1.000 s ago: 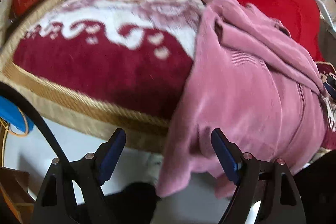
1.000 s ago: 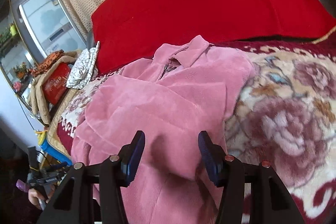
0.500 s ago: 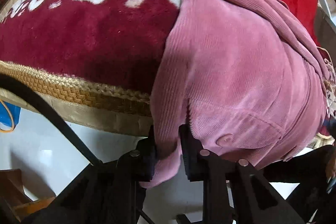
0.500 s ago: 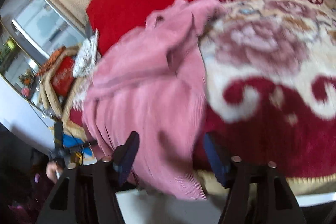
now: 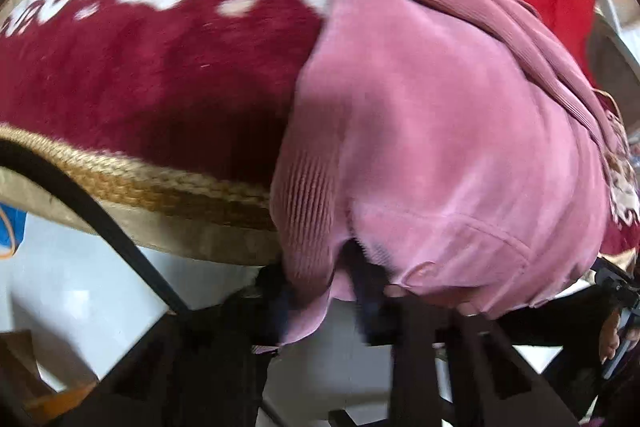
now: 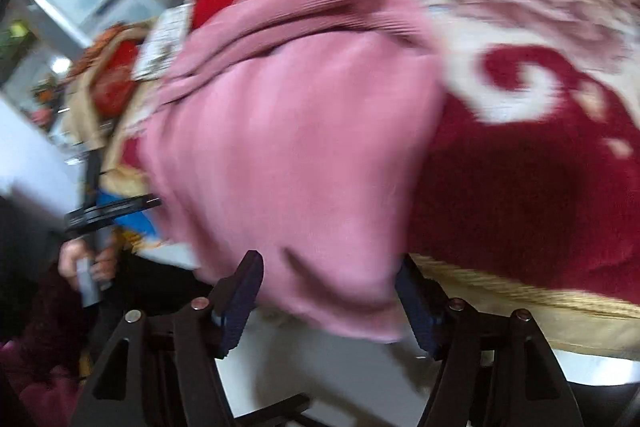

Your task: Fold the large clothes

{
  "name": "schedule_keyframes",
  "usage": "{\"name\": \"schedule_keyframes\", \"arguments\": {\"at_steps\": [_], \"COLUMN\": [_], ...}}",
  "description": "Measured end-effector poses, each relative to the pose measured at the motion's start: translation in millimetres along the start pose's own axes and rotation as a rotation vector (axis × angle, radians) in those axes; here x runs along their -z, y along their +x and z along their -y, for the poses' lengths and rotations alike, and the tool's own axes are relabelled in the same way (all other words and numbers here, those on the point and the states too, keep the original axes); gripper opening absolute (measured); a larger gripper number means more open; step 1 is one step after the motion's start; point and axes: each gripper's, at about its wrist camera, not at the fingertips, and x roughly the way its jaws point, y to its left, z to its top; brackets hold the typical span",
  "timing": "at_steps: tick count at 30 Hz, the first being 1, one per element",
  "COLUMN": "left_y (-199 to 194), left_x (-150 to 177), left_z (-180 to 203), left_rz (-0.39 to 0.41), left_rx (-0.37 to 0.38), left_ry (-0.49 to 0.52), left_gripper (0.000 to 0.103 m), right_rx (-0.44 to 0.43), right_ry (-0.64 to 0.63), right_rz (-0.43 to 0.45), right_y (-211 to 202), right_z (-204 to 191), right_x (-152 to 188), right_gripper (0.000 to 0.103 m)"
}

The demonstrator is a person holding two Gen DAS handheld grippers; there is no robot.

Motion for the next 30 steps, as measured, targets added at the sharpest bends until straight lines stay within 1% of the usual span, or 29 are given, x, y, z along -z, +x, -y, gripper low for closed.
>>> {"name": "schedule_keyframes", "arguments": {"at_steps": [1, 3, 4, 5, 6, 7, 9, 10, 11, 12, 13, 14, 15, 16, 17, 18, 19, 20, 21, 22, 23, 24, 25, 26, 27, 28, 29, 30], "left_y": [0.1, 2.2, 3.4, 5.0, 7.3, 9.0, 13.0, 14.0, 15.3, 17.7, 18.9, 19.0, 18.0, 16.9, 16.5, 16.8, 18.0, 17.4, 18.1, 18.2, 21.5, 25.4, 28.6, 30.4, 29.8, 26.9, 22.0, 14.6], "left_x": [-0.4, -1.8, -3.5, -4.7, -7.6, -8.1, -9.1, -9.6, -9.9, -10.2, -10.5, -10.7, -10.6, -10.7, -11.1, -12.1, -13.3, -13.1, -13.9, -10.9, -10.8, -11.8, -11.7, -11.7, -11.6, -8.9, -8.8, -4.5], "left_z": [1.9, 3.6, 1.4, -0.4, -8.2, -9.3, -9.3, -7.5, -4.1, 2.6, 6.3, 12.0, 14.5, 16.7, 18.0, 19.0, 20.5, 21.0, 23.9, 23.3, 24.2, 27.4, 28.6, 30.0, 32.1, 35.1, 36.8, 36.7], "left_rz": [0.002, -0.005, -0.01, -0.02, -0.03, -0.035, -0.046, -0.048, -0.051, -0.053, -0.058, -0.059, -0.056, -0.051, -0.049, -0.048, -0.051, -0.054, -0.06, -0.068, -0.083, -0.092, -0.099, -0.103, -0.096, -0.086, -0.069, -0.05], "left_rx": [0.001, 0.007, 0.014, 0.022, 0.025, 0.021, 0.027, 0.032, 0.033, 0.037, 0.046, 0.057, 0.068, 0.081, 0.088, 0.09, 0.09, 0.09, 0.095, 0.107, 0.121, 0.118, 0.108, 0.106, 0.106, 0.113, 0.135, 0.162], "left_ry": [0.006, 0.002, -0.008, -0.021, -0.034, -0.04, -0.034, -0.023, -0.001, 0.018, 0.034, 0.048, 0.06, 0.071, 0.076, 0.08, 0.082, 0.082, 0.078, 0.075, 0.074, 0.077, 0.085, 0.09, 0.095, 0.1, 0.104, 0.111], "left_gripper": [0.022, 0.022, 0.026, 0.041, 0.05, 0.056, 0.056, 0.054, 0.05, 0.043, 0.03, 0.02, 0.017, 0.015, 0.015, 0.014, 0.013, 0.016, 0.02, 0.031, 0.038, 0.038, 0.036, 0.032, 0.025, 0.006, 0.004, 0.004], "right_rx": [-0.03, -0.021, -0.006, 0.008, 0.012, 0.007, -0.008, -0.033, -0.046, -0.05, -0.063, -0.084, -0.13, -0.198, -0.261, -0.293, -0.299, -0.293, -0.282, -0.252, -0.209, -0.188, -0.156, -0.136, -0.151, -0.187, -0.225, -0.256], "right_ry": [-0.031, -0.093, -0.098, -0.078, -0.057, -0.029, -0.009, -0.008, -0.016, -0.035, -0.048, -0.041, -0.03, -0.032, -0.045, -0.057, -0.059, -0.051, -0.03, 0.003, 0.037, 0.05, 0.039, 0.024, 0.019, 0.026, 0.023, 0.013], "right_rz": [0.004, 0.023, 0.021, -0.005, -0.028, -0.069, -0.136, -0.171, -0.183, -0.182, -0.175, -0.17, -0.155, -0.128, -0.097, -0.074, -0.074, -0.102, -0.16, -0.208, -0.248, -0.276, -0.281, -0.269, -0.25, -0.229, -0.194, -0.154], "right_y": [0.1, 2.5, 6.9, 15.1, 22.8, 33.6, 49.6, 57.8, 61.8, 63.5, 63.3, 61.4, 57.0, 48.8, 39.5, 33.1, 34.2, 42.0, 57.6, 71.8, 86.1, 93.3, 99.5, 101.8, 99.1, 93.6, 83.7, 71.5], "right_z": [-9.3, -24.2, -25.2, -20.4, -15.4, -8.4, -2.9, -5.2, -8.7, -13.3, -19.0, -21.2, -27.0, -33.2, -40.0, -45.2, -48.1, -47.4, -43.9, -37.6, -34.4, -33.0, -34.1, -36.6, -39.4, -41.0, -44.7, -48.9], "right_x": [1.0, 1.9, 1.0, -1.0, -4.3, -5.8, -6.6, -5.5, -4.8, -4.6, -6.3, -6.8, -8.1, -10.2, -11.7, -12.7, -14.1, -14.4, -12.9, -9.1, -5.5, -0.2, 2.6, 2.4, -0.1, -3.3, -6.7, -11.1], "right_gripper": [0.069, 0.069, 0.069, 0.069, 0.069, 0.07, 0.07, 0.07, 0.07, 0.07, 0.069, 0.062, 0.054, 0.047, 0.046, 0.046, 0.046, 0.046, 0.046, 0.046, 0.046, 0.046, 0.046, 0.046, 0.045, 0.039, 0.037, 0.034]}}
